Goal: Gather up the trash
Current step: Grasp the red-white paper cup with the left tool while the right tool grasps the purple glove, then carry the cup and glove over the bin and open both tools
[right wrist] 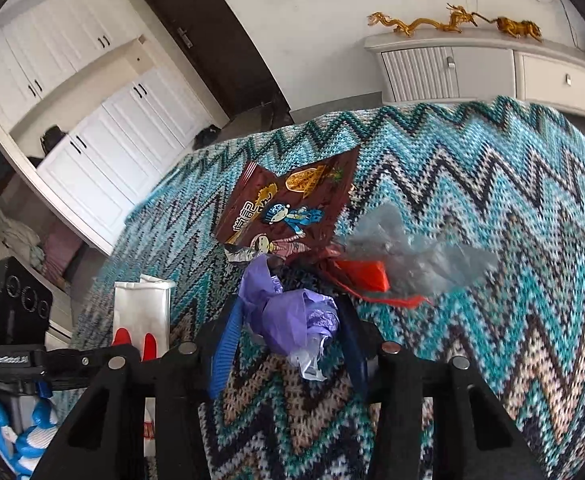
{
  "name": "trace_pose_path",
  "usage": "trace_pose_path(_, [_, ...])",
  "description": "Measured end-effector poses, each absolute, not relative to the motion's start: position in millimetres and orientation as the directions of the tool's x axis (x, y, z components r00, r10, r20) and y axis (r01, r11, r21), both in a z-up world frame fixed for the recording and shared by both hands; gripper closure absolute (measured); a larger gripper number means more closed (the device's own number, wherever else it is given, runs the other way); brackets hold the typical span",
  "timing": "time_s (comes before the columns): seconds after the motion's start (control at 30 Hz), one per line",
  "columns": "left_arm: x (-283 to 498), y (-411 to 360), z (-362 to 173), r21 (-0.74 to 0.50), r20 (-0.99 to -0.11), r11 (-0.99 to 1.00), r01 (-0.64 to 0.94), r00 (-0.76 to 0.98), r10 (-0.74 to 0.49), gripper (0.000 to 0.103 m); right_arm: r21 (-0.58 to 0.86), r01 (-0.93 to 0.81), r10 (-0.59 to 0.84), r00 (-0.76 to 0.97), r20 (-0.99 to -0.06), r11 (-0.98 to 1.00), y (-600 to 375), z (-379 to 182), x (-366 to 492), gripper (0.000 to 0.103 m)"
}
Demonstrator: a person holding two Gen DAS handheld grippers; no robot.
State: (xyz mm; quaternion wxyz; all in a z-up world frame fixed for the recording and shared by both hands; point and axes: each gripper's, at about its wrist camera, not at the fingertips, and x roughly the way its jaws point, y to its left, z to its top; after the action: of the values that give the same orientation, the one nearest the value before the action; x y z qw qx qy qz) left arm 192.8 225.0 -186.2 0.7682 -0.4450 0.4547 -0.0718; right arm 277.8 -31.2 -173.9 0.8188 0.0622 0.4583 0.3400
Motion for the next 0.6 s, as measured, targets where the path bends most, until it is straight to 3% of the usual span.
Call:
trace_pose_path(0.33, [153.6,223.2,-155.9,-0.755,-0.609,0.606,-0.250,0.608,-0.509,0.081,0.409,-0.470,0.597,0.379,-0.707,0.782,-82.5,-159.4,229.4,0.060])
trace_pose_path(0.6, [124.2,200.4,-111.5,-0.751,-0.577,0.641,-0.157,0.627,-0.523,0.081,0.397,-0.430,0.579,0.486,-0.655,0.811,-143.2,-115.4,171.4,0.060])
